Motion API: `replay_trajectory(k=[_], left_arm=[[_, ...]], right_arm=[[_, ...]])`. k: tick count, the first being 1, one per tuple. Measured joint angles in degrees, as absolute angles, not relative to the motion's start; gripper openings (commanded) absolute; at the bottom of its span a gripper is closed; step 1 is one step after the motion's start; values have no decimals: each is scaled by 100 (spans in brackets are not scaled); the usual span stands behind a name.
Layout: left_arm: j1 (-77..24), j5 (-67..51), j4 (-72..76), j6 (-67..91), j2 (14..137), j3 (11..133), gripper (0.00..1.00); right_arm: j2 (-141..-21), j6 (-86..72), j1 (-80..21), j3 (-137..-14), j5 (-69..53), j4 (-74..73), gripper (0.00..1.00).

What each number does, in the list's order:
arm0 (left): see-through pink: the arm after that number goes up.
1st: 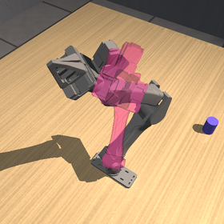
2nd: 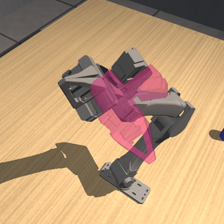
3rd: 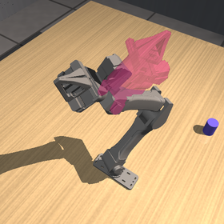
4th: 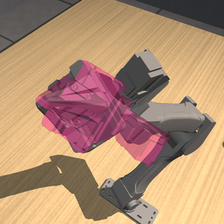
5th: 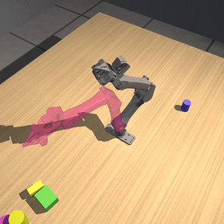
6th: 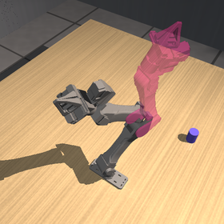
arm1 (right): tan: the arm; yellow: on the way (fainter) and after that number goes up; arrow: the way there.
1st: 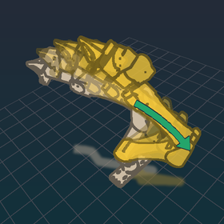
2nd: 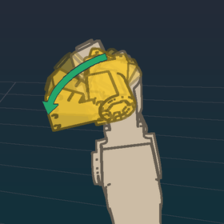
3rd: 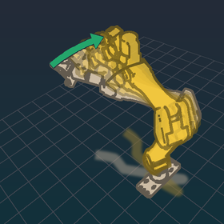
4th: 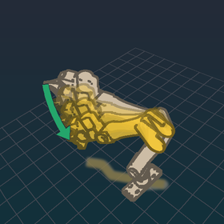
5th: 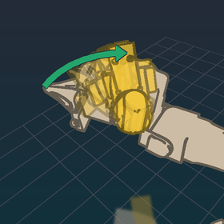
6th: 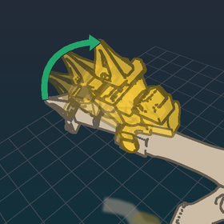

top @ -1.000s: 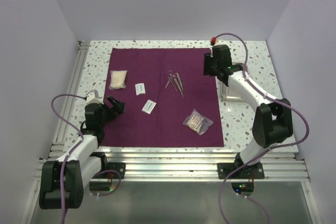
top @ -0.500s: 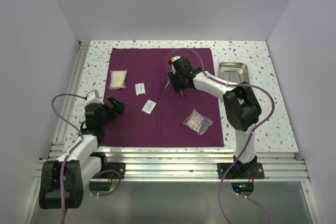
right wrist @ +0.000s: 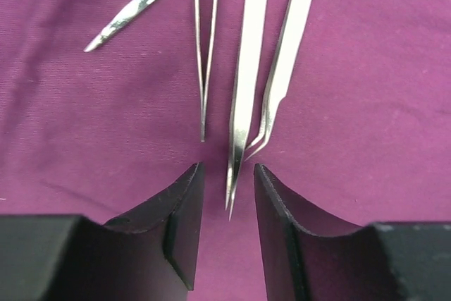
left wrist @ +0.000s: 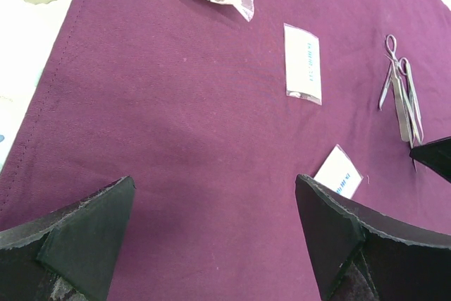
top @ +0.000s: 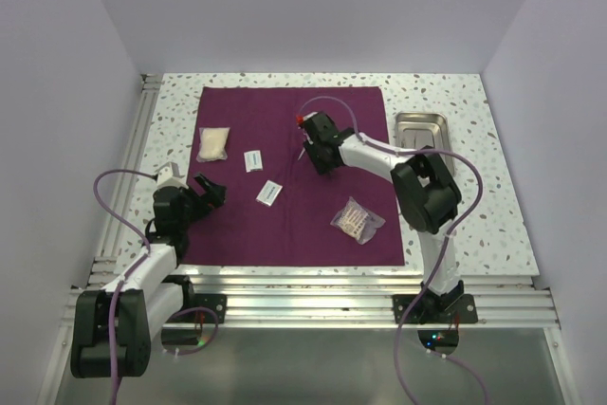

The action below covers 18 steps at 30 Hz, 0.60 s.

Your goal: Prepare the surgical pack

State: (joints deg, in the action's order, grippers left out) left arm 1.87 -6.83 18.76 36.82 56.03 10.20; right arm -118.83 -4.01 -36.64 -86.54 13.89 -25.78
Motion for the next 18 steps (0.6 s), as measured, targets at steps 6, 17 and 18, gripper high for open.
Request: replay_trajectory(k=[6,17,18], left_arm=[[187,-685,1876,3682,5603,1020,100],[189,-687,1876,3680,5603,1020,100],[189,-687,1876,3680,5603,1020,100]], right_arm=[[-11893,-357,-3664,-8654,1463,-2593,13],[-11524,-412,-3645,-8449,985,-2569,1],[-11391,-414,-3625,-8449,934,-2567,1]])
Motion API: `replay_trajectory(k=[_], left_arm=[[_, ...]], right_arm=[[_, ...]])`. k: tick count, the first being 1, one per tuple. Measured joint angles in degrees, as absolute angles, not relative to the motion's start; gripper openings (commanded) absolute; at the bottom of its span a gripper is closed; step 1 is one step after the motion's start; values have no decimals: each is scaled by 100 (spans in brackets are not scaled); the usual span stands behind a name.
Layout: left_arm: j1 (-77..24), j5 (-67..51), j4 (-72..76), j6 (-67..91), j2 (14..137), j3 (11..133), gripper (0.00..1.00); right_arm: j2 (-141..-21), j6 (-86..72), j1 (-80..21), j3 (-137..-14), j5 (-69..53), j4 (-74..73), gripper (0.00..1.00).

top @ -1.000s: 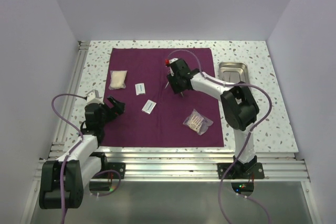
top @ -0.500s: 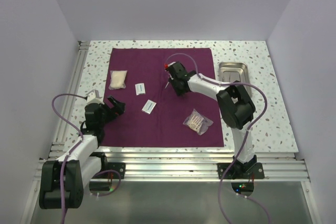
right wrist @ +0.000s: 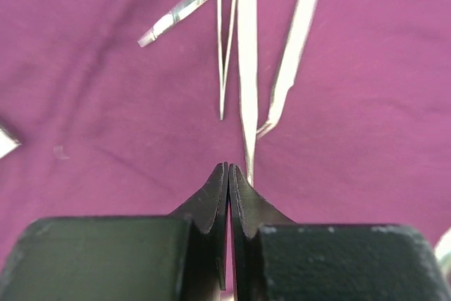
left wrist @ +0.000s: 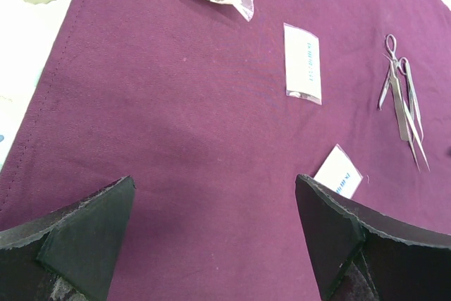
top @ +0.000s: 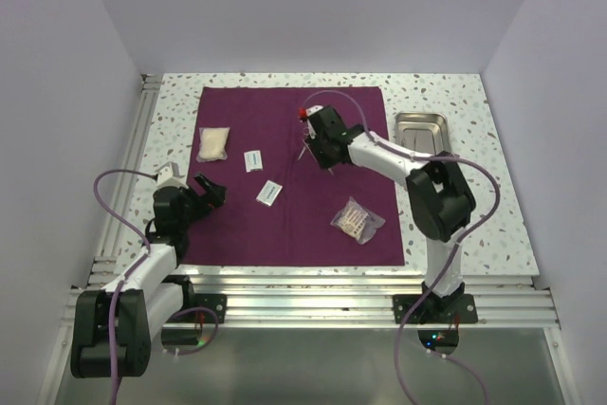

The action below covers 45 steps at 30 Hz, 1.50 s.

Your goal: Prepare the surgical pack

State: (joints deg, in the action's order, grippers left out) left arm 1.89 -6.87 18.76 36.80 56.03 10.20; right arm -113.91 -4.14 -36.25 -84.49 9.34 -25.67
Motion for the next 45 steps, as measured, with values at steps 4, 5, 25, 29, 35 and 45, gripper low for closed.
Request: replay_trajectory(k=[4,5,25,29,35,45], left_arm=[[187,-690,1876,3680,5603,1020,100],[187,-694,1876,3680,5603,1020,100],[187,-731,1876,3680,5601,1020,100],[187,-731,1879,3680,5603,1020,100],[187,-731,1883,3680,5610,1020,100],[187,-733,1885,3680,5642,1020,100]], right_arm=[[-10792,-451,-3435,-8447,819,-2554,1],[-10637,-462,-3341,-8442,790,-2541,1],[-11262,-381,-3242,-8086,172,-2464,47],[-11552,-349,-3271,-8086,204,-2477,38],[-11609,-255,-3269,-8114,246,-2445,11],[-11290,-231,-3269,-7931,191,-2421,0]])
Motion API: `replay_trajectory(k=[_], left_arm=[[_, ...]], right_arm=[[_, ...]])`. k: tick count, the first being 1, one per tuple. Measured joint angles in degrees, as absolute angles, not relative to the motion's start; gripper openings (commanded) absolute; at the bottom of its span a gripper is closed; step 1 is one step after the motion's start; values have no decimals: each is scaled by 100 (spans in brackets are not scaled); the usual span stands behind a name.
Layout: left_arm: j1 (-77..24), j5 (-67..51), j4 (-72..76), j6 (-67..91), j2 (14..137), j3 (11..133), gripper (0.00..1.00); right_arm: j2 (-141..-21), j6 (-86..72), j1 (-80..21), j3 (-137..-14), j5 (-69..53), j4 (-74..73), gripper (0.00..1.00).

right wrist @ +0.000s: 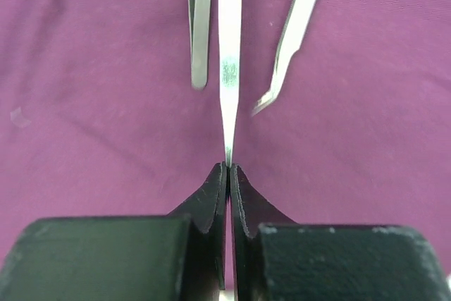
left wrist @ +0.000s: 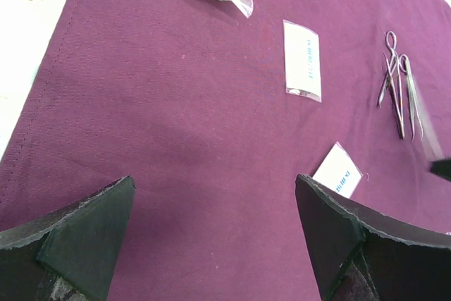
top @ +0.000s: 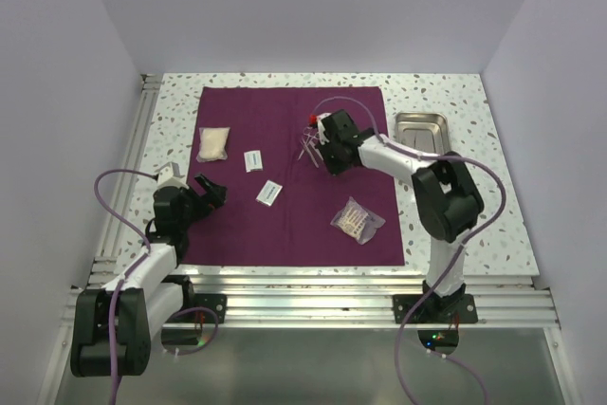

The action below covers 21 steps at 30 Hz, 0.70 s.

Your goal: Prepare the surgical pack

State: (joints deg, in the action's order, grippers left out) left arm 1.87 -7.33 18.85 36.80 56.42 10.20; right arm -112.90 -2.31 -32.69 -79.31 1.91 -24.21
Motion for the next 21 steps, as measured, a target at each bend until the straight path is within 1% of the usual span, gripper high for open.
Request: replay_trajectory(k=[7,11,14,19,21], left_arm=[[187,-733,1896,3680,5642,1020,100],[189,-735,1909,3680,5642,1020,100],[187,-738,1914,3680,5642,1020,100],[187,-784,1922,3680,5662,1020,100],[187,-803,1922,3680,5662,1020,100]], right_arm=[[-10009,-228,-3223,-7662,248,-2397,0],[-9515,-204,-2936,-7623,360,-2373,0],[-9371,-209,-2429,-7505,386,-2353,0],[-9360,-384,-1120,-7175,582,-2309,0],[-9371,-478,-650,-7063,838,-2331,0]])
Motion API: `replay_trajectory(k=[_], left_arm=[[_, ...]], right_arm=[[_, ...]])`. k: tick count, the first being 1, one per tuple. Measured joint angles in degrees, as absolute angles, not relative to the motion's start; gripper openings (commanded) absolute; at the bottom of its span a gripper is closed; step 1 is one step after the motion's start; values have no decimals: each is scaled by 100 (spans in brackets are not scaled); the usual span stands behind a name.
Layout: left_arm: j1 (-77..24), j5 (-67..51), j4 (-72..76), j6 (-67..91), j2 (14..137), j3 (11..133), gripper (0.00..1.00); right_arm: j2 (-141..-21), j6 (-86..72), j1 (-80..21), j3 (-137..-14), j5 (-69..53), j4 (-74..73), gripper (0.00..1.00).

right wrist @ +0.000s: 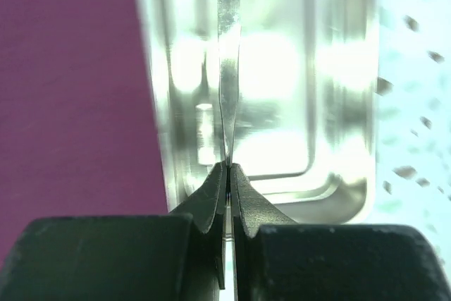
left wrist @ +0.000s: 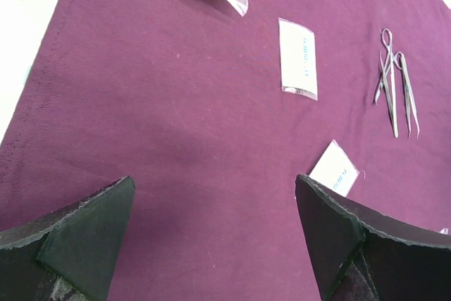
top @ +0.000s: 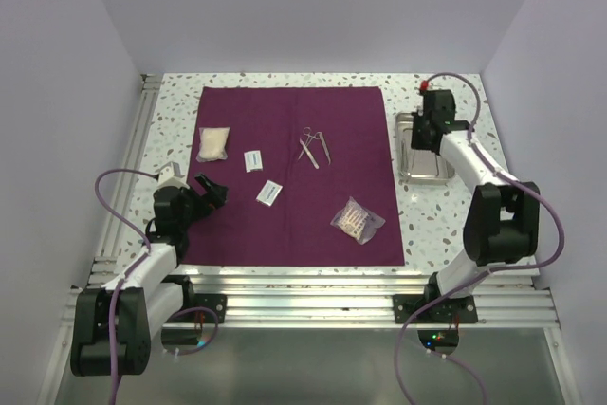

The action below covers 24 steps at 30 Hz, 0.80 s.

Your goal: Prepare the surgical pack

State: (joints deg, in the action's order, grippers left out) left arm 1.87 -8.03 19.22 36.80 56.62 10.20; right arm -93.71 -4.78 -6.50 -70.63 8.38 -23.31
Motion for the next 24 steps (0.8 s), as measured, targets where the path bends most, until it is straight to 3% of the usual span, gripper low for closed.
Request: replay_trajectory(k=[7,17,20,21,24], left_arm=[[187,-878,2003,3682,5695,1020,100],[187,-967,2053,3682,5806,1020,100],[187,-972,2053,3682,5806,1020,100],[187,-974,2056,3682,5806,1020,100],[187,-980,2053,3680,5806,1020,100]], right_arm=[[-9594,-735,224,-6945,1170,-2399,0],[-10422,-858,281,-6945,1256,-2397,1],[-10580,-897,281,-6938,1249,-2397,13],[-10584,-913,281,-6932,1243,-2399,23],[-10582,-947,279,-6928,1221,-2370,33]])
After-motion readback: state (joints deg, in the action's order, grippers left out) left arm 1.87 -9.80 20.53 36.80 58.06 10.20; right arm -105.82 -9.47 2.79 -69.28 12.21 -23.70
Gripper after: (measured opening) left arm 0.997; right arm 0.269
